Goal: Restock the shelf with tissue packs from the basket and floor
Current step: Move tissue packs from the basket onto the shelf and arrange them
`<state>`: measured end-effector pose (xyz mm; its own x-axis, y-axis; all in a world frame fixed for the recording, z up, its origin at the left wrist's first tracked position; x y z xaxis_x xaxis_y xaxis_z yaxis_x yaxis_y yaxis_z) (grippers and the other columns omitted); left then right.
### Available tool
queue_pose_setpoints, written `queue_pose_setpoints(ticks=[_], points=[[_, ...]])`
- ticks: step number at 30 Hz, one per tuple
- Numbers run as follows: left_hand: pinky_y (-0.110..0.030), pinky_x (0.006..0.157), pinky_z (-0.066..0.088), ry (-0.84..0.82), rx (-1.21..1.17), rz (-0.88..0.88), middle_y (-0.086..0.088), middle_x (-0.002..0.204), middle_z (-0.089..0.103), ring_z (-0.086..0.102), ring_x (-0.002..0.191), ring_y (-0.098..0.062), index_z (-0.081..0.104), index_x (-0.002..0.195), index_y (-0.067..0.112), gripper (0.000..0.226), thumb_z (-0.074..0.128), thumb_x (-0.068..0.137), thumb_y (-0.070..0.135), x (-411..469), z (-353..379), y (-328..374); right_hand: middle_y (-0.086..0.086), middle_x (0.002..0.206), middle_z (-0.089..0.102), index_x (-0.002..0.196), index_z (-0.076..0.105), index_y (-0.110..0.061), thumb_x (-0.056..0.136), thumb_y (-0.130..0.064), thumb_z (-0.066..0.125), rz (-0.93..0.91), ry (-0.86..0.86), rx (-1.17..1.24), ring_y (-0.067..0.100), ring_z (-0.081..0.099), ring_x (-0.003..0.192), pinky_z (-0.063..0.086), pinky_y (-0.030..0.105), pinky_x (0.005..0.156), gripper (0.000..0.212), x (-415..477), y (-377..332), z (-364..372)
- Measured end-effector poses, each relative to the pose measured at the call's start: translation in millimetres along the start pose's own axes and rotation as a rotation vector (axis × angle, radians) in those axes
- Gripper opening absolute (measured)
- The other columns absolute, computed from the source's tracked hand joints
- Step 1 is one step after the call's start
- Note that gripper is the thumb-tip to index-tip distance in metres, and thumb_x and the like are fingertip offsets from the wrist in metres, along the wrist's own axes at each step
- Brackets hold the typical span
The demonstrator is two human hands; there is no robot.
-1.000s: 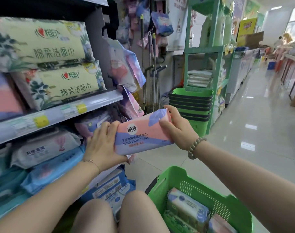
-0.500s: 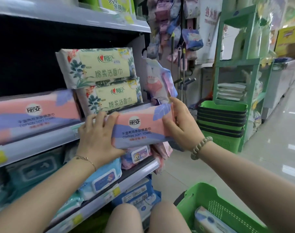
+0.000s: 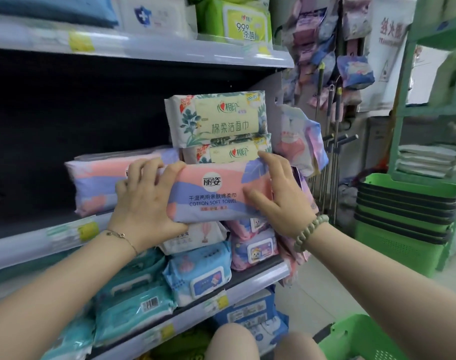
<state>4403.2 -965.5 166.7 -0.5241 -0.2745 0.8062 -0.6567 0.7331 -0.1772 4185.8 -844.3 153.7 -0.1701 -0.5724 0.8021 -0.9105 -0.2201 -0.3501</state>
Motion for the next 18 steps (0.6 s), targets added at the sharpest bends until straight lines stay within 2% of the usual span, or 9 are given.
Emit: queue_pose_setpoints(ticks=[4,8,10,13,16,18], points=[[-0.051,0.076,0.046,0.054,-0.047,-0.011,-0.005,0.116,0.044,0.038,0.110,-0.030,0.039,0.128,0.022,0.093,0.056,0.046,0.062,-5,-20,-25,-0.001,0.143,0.026,0.144,0.025,-0.020,0.090,-0.033,0.059,-0.013,-0.040,0.076,0.009,0.036,0.122,0.030,0.019,0.098,0.066,11,-18,20],[-0.051,0.073,0.044,0.067,-0.040,-0.042,-0.004,0.117,0.042,0.035,0.111,-0.027,0.039,0.121,0.019,0.092,0.076,0.042,0.047,-15,-34,-49,0.001,0.135,0.031,0.143,0.027,-0.018,0.090,-0.027,0.058,-0.034,-0.045,0.140,0.010,0.043,0.103,0.042,0.026,0.089,0.061,20,-42,39],[-0.050,0.070,0.046,0.073,-0.039,-0.058,-0.002,0.116,0.040,0.034,0.110,-0.027,0.039,0.116,0.019,0.083,0.069,0.042,0.044,-20,-39,-60,0.002,0.133,0.033,0.141,0.028,-0.019,0.090,-0.025,0.058,-0.057,-0.054,0.147,0.012,0.045,0.101,0.044,0.027,0.085,0.059,25,-51,49],[-0.049,0.071,0.049,0.090,-0.044,-0.058,0.000,0.111,0.041,0.035,0.107,-0.028,0.042,0.110,0.021,0.071,0.051,0.045,0.048,-25,-45,-76,0.005,0.134,0.033,0.137,0.033,-0.019,0.089,-0.020,0.057,-0.071,-0.058,0.164,0.018,0.046,0.107,0.043,0.031,0.089,0.054,34,-63,64],[-0.049,0.075,0.048,0.094,-0.047,-0.051,-0.003,0.110,0.044,0.036,0.106,-0.029,0.046,0.108,0.019,0.068,0.066,0.045,0.034,-27,-48,-87,0.006,0.139,0.029,0.138,0.035,-0.018,0.090,-0.019,0.053,-0.058,-0.071,0.166,0.020,0.043,0.117,0.040,0.033,0.096,0.051,42,-69,78],[-0.043,0.077,0.047,0.082,-0.048,-0.062,-0.006,0.109,0.046,0.035,0.105,-0.029,0.049,0.107,0.017,0.072,0.079,0.042,0.020,-28,-48,-94,0.007,0.142,0.026,0.138,0.036,-0.016,0.092,-0.018,0.050,-0.057,-0.083,0.158,0.023,0.040,0.121,0.033,0.027,0.098,0.049,47,-72,86]])
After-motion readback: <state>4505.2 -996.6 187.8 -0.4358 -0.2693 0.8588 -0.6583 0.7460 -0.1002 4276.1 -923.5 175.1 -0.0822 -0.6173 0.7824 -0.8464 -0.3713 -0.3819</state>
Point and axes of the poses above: each hand's wrist, its own x-axis towards the middle knuckle, its own z-axis out of the palm, y = z × x, the point moved 1 cm from there along x, towards the middle knuckle
